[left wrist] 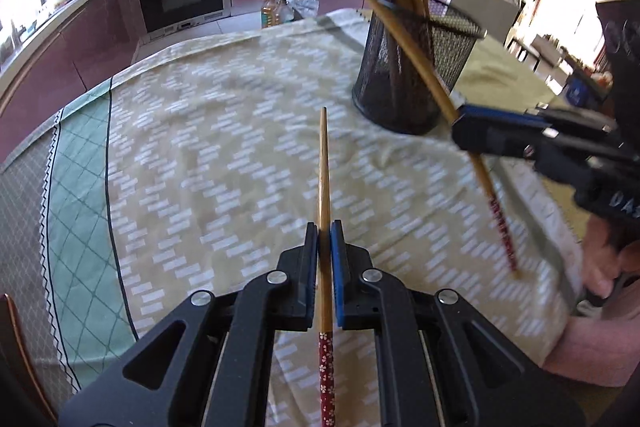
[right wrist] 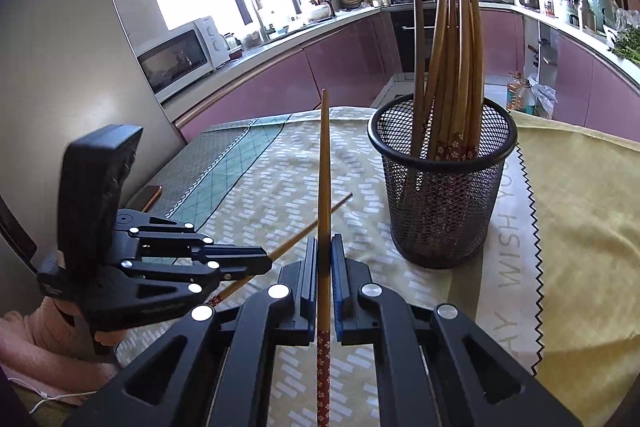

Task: Organize utensils
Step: 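Lift both held chopsticks upright and carry them toward the black mesh cup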

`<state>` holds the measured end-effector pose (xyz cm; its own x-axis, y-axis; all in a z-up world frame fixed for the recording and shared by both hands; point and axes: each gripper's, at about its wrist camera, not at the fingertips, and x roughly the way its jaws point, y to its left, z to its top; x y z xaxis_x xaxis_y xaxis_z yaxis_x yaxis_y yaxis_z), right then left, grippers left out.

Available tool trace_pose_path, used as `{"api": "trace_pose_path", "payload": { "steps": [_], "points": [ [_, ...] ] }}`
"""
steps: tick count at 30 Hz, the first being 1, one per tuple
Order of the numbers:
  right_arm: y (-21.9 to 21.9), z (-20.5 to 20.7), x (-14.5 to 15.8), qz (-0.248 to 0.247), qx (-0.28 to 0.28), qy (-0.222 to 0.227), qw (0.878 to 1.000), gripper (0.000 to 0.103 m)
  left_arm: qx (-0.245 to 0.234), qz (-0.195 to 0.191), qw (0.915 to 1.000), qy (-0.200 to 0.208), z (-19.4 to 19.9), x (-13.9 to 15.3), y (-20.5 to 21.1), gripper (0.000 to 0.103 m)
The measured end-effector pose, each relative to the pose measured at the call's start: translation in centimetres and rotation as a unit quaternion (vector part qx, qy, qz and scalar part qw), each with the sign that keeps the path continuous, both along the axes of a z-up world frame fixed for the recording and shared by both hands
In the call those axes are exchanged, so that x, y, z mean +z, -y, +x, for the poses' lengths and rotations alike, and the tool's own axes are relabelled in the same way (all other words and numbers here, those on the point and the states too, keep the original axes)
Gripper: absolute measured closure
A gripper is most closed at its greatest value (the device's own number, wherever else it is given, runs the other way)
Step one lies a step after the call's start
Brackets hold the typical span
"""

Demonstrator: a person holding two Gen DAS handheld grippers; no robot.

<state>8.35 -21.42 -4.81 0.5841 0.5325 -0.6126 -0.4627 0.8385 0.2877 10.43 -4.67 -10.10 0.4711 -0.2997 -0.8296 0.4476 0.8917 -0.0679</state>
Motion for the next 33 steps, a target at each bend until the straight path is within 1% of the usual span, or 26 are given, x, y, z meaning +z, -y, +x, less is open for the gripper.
{"api": "trace_pose_path", "payload": {
  "steps": [2, 10, 14, 15, 19, 20, 21, 22, 28, 33],
  "points": [
    [0.0, 0.0, -0.2, 0.001, 0.0, -0.002, 1.0, 0.097, -0.003, 0.015, 0.9999, -0.001, 0.2, -0.5, 0.3, 0.095],
    [0.1, 0.3, -0.9, 0.006, 0.0, -0.011, 1.0, 0.097, -0.013, 0.05, 0.9984, 0.023, 1.0, -0.7, 1.8, 0.094],
    [0.3, 0.3, -0.8, 0.008, 0.0, -0.011, 1.0, 0.097, -0.007, 0.058, 0.9976, 0.036, 0.8, -0.6, 2.3, 0.096],
    [0.4, 0.3, -0.8, 0.008, 0.001, -0.01, 1.0, 0.097, -0.005, 0.054, 0.9978, 0.038, 0.8, -0.6, 2.2, 0.096],
    [0.7, 0.0, -0.4, 0.012, -0.002, -0.001, 1.0, 0.097, 0.01, 0.006, 0.9996, 0.026, 0.9, 0.1, 1.1, 0.096],
    [0.8, -0.1, -0.3, 0.013, -0.003, 0.002, 1.0, 0.097, 0.013, -0.01, 0.9996, 0.024, 0.7, 0.5, 0.7, 0.096],
    [1.0, -0.2, -0.1, 0.015, -0.003, 0.005, 1.0, 0.097, 0.016, -0.037, 0.999, 0.022, 0.7, 1.1, 0.1, 0.096],
    [1.1, -0.3, 0.0, 0.016, -0.004, 0.008, 1.0, 0.097, 0.019, -0.059, 0.9978, 0.025, 0.7, 1.7, -0.5, 0.096],
    [1.3, -0.5, 0.5, 0.02, -0.006, 0.016, 1.0, 0.097, 0.023, -0.14, 0.9887, 0.047, -0.4, 4.7, -2.6, 0.096],
    [1.1, -0.8, 0.7, 0.02, -0.005, 0.02, 1.0, 0.097, 0.015, -0.185, 0.9812, 0.052, -1.0, 5.9, -3.5, 0.096]
  ]
}}
